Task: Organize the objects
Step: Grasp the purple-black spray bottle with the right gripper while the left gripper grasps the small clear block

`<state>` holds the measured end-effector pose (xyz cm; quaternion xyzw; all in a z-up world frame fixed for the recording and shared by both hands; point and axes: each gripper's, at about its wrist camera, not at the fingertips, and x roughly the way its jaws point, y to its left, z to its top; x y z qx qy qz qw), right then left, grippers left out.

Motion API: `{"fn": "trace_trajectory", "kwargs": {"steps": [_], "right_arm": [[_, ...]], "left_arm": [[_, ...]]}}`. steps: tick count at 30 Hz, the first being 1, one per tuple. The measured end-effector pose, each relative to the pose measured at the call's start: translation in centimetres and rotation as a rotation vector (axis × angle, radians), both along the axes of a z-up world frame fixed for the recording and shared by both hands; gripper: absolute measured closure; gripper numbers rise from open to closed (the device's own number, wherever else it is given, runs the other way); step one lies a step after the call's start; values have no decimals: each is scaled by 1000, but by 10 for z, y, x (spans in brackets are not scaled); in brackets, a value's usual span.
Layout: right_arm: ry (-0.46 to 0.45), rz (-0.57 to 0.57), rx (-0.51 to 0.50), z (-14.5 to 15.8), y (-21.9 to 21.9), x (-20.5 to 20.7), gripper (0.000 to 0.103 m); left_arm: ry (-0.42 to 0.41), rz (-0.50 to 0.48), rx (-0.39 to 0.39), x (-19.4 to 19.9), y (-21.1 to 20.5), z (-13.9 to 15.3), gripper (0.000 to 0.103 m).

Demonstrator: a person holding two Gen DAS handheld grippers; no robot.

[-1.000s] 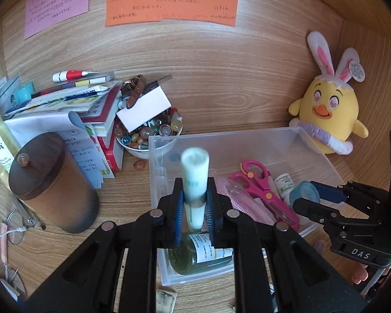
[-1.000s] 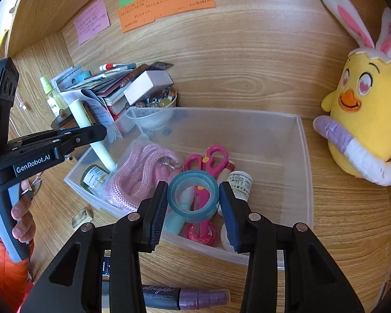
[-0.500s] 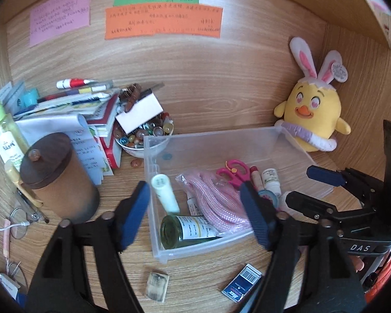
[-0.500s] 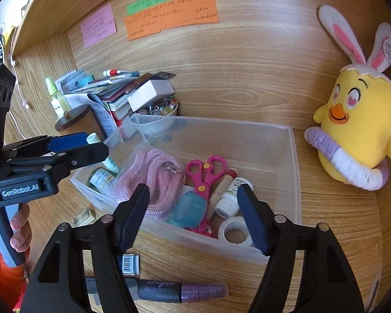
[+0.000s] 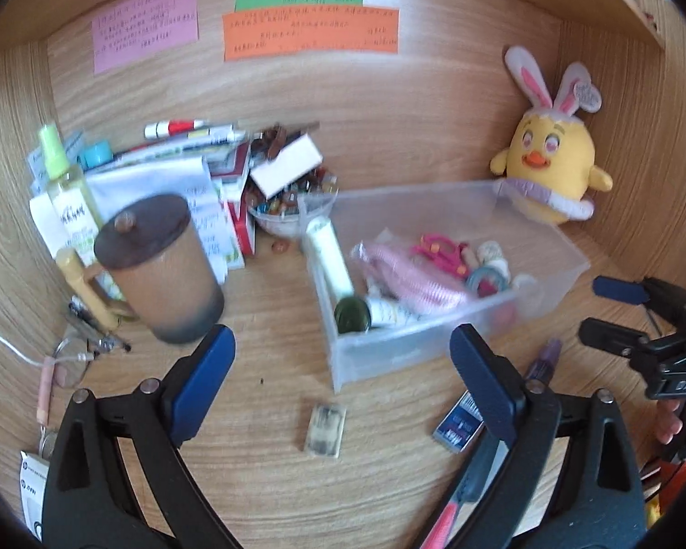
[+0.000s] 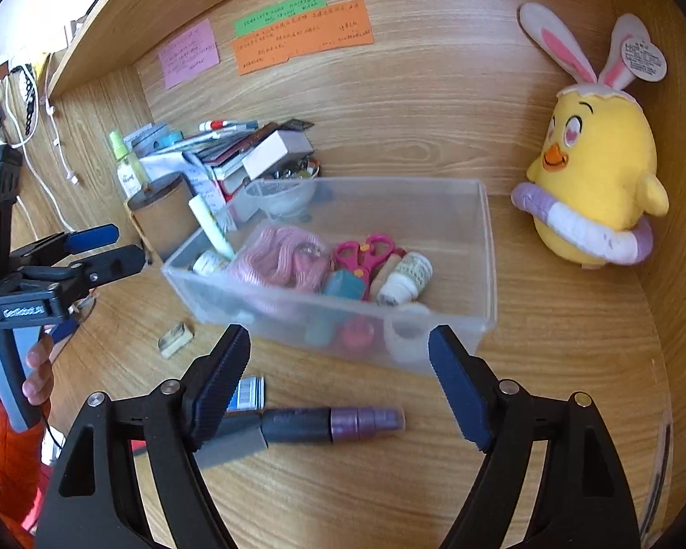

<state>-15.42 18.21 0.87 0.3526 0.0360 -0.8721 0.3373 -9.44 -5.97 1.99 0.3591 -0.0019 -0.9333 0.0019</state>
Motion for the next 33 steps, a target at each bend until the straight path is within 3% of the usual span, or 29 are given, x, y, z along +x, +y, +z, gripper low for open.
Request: {"fn": "trace_trajectory", "kwargs": {"steps": [4,7,14,17,25,33], "right_arm": [[-5,27,65,-16,-2,10,14],[-39,50,105,-29,-6,12,14],[-87,72,176,-48,-15,10,13],[-105,68,182,-50,-17,6,11],[-145,60,195,-58,-25,-4,5],[-144,52,164,-59,-32,-6,8]], "left_arm": [[-55,15,-44,4,-5,-25,7],[-113,19,-49,3,-10,-44,9],[-209,31,-50,-1,-19,-73,40],[-245,26,-7,-6,-25,-81,48],[-234,28,20,-1,-29,-83,80],[-211,25,22,5,-26,-78,80]]}}
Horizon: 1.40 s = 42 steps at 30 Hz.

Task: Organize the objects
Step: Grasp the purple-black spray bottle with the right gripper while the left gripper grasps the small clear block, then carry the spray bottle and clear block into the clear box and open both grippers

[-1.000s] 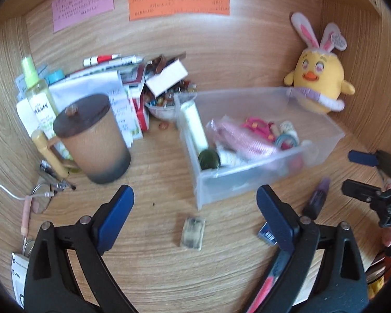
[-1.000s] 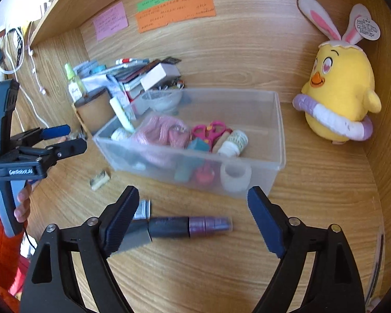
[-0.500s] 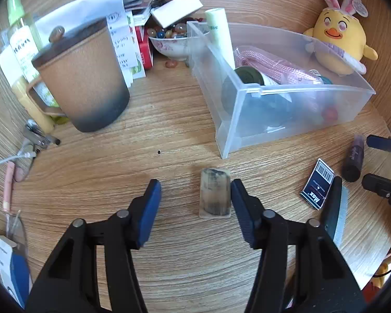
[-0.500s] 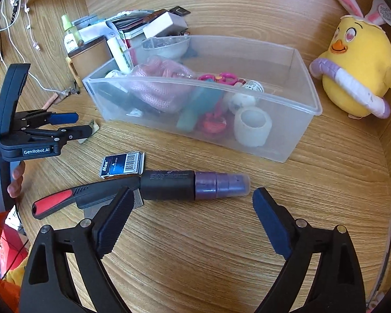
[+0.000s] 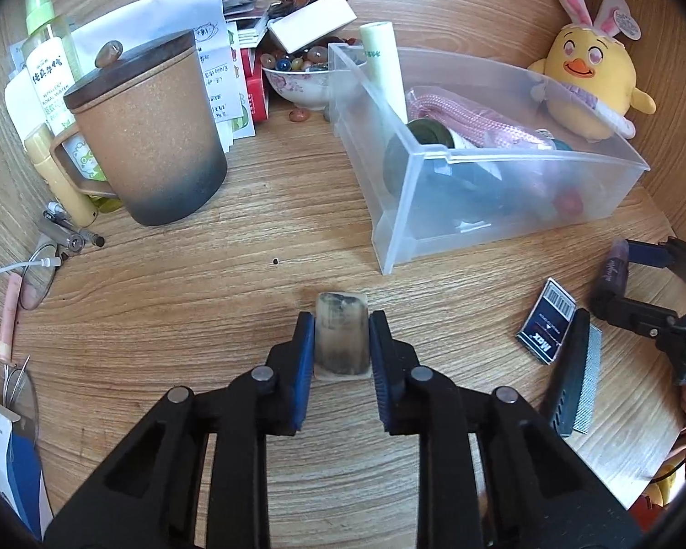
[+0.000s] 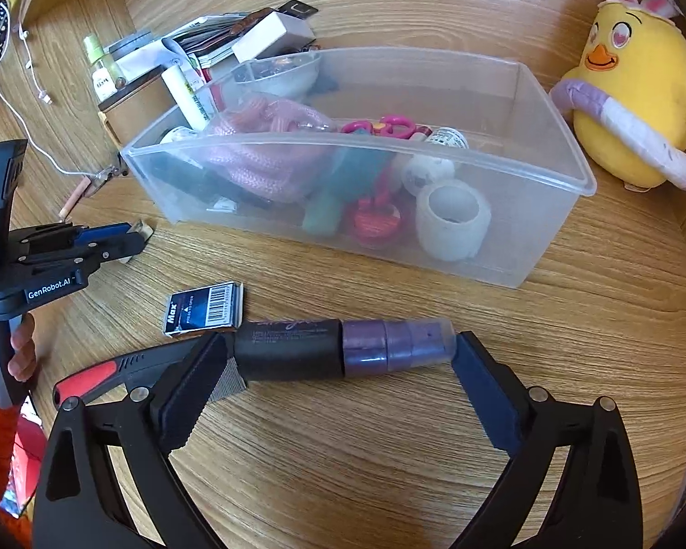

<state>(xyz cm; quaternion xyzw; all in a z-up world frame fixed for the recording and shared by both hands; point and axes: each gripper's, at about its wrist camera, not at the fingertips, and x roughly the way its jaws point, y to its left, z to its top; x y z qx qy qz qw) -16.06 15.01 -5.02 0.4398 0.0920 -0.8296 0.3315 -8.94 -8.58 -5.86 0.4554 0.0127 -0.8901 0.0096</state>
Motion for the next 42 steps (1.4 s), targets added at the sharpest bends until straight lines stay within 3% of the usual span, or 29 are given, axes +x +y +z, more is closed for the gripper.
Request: {"fn": "trace_trajectory", "kwargs": {"steps": [1,13,24,36,42], "right_arm": [[15,4,8,1,-1,2,13],[131,23,-24,31,8,15,13],[247,-48,-126,74,26,5,13],[231,-89,-180,95,22,-39,13],[181,-69,-161,89,7,-63,13]], "left_arm": [[5,-2,2,1,1,2,80],[129,-27,34,13,13,43,80],[239,-44,59,1,25,80,80],[251,-50,86,-33,32,92,80],[230,-57,87,-52,39,89,80]]}}
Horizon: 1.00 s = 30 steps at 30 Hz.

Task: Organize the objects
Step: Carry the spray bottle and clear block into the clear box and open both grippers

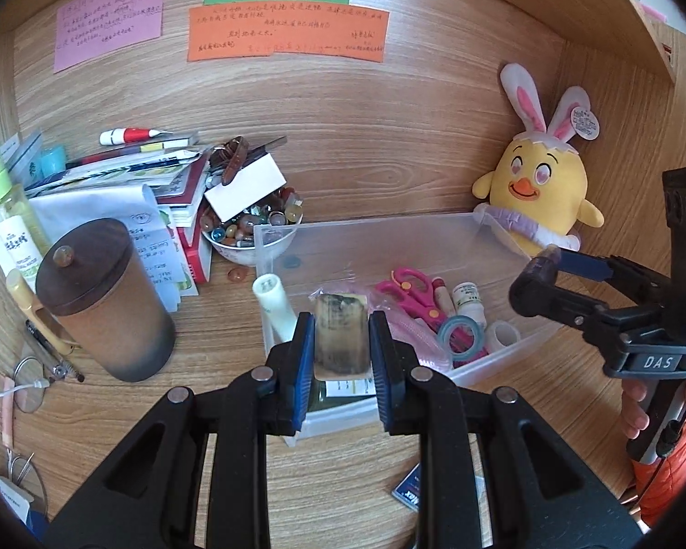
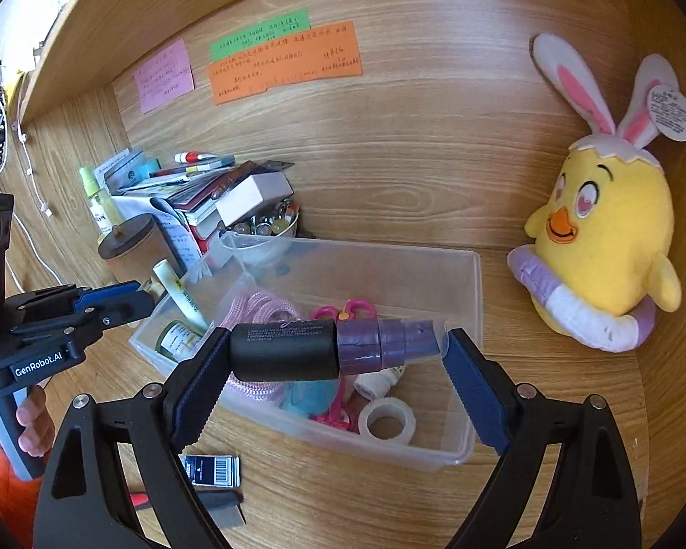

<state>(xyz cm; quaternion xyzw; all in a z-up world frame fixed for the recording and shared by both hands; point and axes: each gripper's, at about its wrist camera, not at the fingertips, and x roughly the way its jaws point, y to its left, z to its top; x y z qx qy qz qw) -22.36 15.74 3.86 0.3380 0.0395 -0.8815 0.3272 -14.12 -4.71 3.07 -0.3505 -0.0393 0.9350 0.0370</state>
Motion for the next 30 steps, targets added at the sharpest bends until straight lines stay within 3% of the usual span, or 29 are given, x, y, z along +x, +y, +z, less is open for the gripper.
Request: {"fn": "trace_trajectory", "kwargs": {"steps": [12,17,20,24,30], "right_arm": [[-57,-8,94,-33,-24,-27,13],[-88,2,102,-41,-27,-30,13],[-93,25,111,-40,-30,-27,12],[-62,30,118,-32,-29,-18,12],[-2,54,129,-19,-25,5,12]], "left_arm": [[-79,-14,-2,-36,11,-21,80],[-67,-21,-23,-31,16,-20,79],[-48,-32,-40,-23,19,-13,71],[5,-39,-74,-3,24,0,47],[34,-56,-93,31,23,8,33]]}}
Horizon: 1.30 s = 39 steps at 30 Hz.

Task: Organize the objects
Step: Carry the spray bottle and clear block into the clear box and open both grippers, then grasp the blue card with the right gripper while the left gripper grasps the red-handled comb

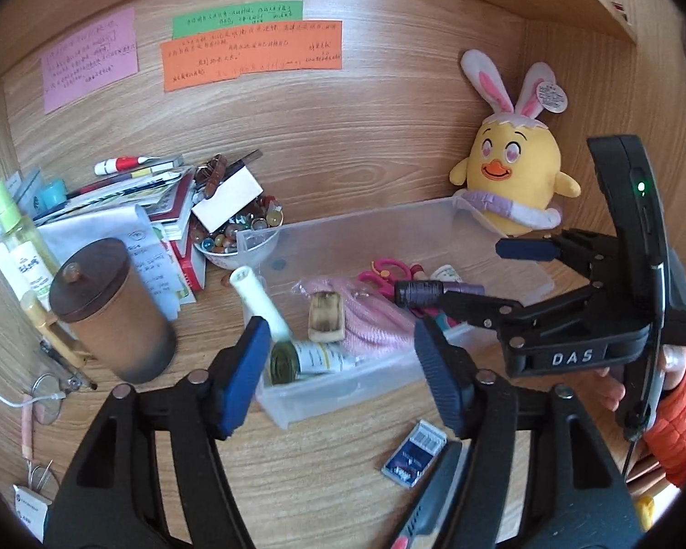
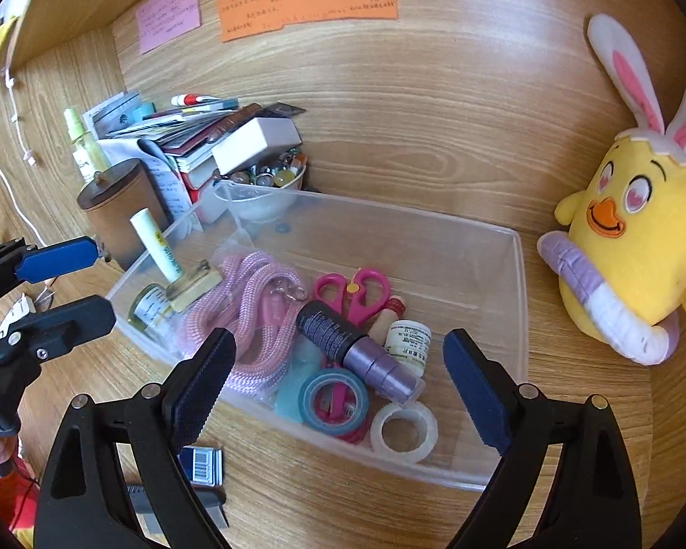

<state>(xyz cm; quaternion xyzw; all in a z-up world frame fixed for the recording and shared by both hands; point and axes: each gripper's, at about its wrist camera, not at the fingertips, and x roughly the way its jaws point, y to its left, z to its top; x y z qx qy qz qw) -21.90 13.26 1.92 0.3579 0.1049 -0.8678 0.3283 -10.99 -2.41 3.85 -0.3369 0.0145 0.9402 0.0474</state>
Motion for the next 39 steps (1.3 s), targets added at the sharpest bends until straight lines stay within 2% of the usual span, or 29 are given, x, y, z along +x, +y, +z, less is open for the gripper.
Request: {"fn": "trace_trajectory", "kwargs": {"steps": [5,11,13,17,21,27,32,35,37,39], "right_arm": [[35,44,-2,10,3,25,12],[26,123,-20,6,-1,60,12],[-11,151,-22,-2,-7,68,12],[-75,198,42,-32,-31,78,12],[-99,232,109,-53,-52,85,12],[-128,231,179,-74,-66,86,14],[-101,231,196,-75,-66,83,30],[-91,244,186,-73,-65,83,44],[-84,253,182,-72,-65,83,58],[-79,249,177,-72,-64,83,58]], "left_arm": [[-40,-8,13,25,-7,-10,32],[-119,32,33,53,-29,-38,32],[-153,41,40,61,-34,-49,32],[-179,66,28,79,-41,-64,32],[-185,59,41,94,-42,-71,32],[-200,10,9,108,-31,-79,31],[-216,-42,16,109,-17,-85,31],[-230,-75,16,106,-7,-89,31],[-242,-95,8,103,-1,-92,31],[-256,-110,0,99,3,-95,34]]}}
